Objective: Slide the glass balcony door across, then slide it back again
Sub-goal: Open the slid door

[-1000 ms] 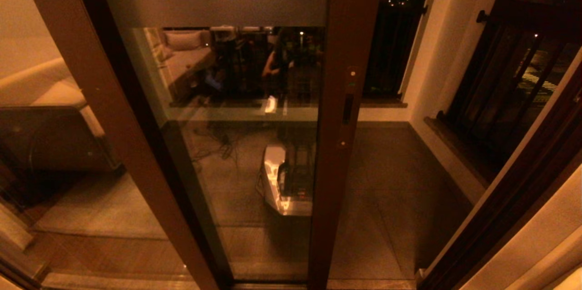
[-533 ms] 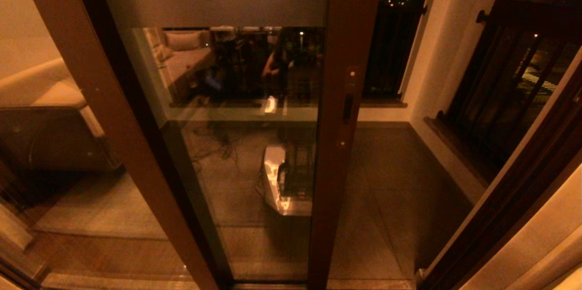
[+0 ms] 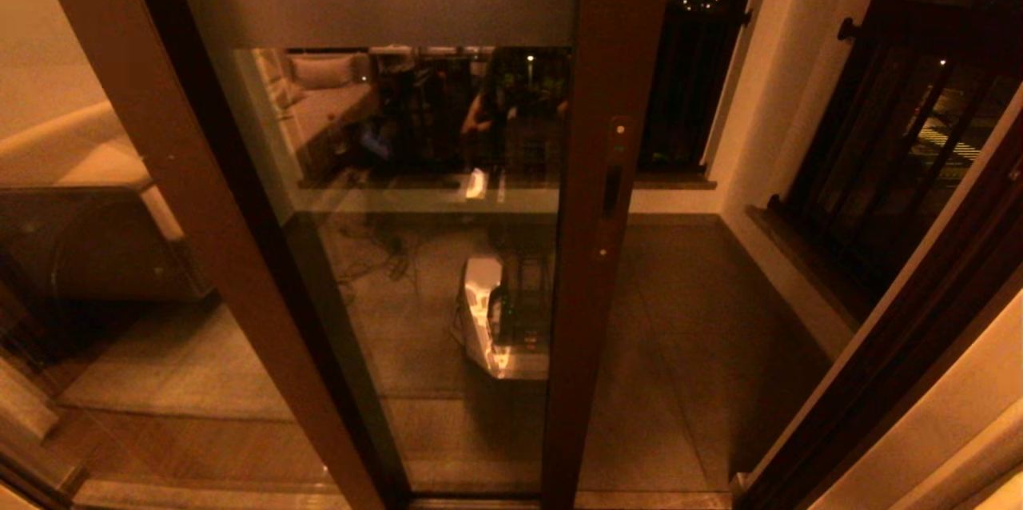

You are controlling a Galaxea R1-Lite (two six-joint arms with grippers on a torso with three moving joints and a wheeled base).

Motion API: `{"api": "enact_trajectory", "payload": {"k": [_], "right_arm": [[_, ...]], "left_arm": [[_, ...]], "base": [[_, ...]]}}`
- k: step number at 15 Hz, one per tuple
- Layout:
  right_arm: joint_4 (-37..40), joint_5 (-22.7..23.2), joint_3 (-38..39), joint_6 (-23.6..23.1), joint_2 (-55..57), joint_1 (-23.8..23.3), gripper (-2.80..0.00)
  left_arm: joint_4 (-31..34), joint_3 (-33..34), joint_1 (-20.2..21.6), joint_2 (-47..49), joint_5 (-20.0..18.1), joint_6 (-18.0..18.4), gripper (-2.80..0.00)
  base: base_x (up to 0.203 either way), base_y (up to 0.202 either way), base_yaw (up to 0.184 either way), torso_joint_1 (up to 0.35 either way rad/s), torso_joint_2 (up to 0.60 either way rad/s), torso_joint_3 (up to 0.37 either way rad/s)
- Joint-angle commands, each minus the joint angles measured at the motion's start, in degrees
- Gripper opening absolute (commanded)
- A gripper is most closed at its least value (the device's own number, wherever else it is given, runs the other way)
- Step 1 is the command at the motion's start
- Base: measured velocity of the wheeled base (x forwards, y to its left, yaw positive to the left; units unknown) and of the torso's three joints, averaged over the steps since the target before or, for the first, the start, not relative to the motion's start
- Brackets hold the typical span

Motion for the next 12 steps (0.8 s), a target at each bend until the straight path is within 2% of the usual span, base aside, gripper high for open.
{"api": "enact_trajectory", "payload": {"k": [1, 2, 4, 6, 7, 9, 12], "right_arm": [[-11.8, 0.6, 9.2, 0.6, 0.1, 0.0, -2.8], [-13.3, 2.9, 10.0, 1.7, 0.0, 0.0, -2.8], [-17.0, 3.7, 11.1, 0.7, 0.1, 0.0, -2.8], [-19.1, 3.6, 15.6, -1.0, 0.0, 0.0, -2.8], [-19.0, 3.4, 15.1, -0.4, 0.0, 0.0, -2.8], [-19.1, 2.5, 14.8, 5.2, 0.0, 0.1, -2.8], [-19.1, 1.9, 14.8, 6.5, 0.0, 0.1, -2.8]], "left_arm": [[0.0, 0.0, 0.0, -0.1, 0.0, 0.0, -2.8], [0.0, 0.0, 0.0, -0.1, 0.0, 0.0, -2.8], [0.0, 0.0, 0.0, -0.1, 0.0, 0.0, -2.8], [0.0, 0.0, 0.0, -0.1, 0.0, 0.0, -2.8], [0.0, 0.0, 0.0, -0.1, 0.0, 0.0, -2.8], [0.0, 0.0, 0.0, -0.1, 0.0, 0.0, -2.8], [0.0, 0.0, 0.0, -0.1, 0.0, 0.0, -2.8]], "base": [[0.0, 0.0, 0.0, 0.0, 0.0, 0.0], [0.0, 0.0, 0.0, 0.0, 0.0, 0.0], [0.0, 0.0, 0.0, 0.0, 0.0, 0.0], [0.0, 0.0, 0.0, 0.0, 0.0, 0.0], [0.0, 0.0, 0.0, 0.0, 0.0, 0.0], [0.0, 0.0, 0.0, 0.0, 0.0, 0.0], [0.0, 0.0, 0.0, 0.0, 0.0, 0.0]]}}
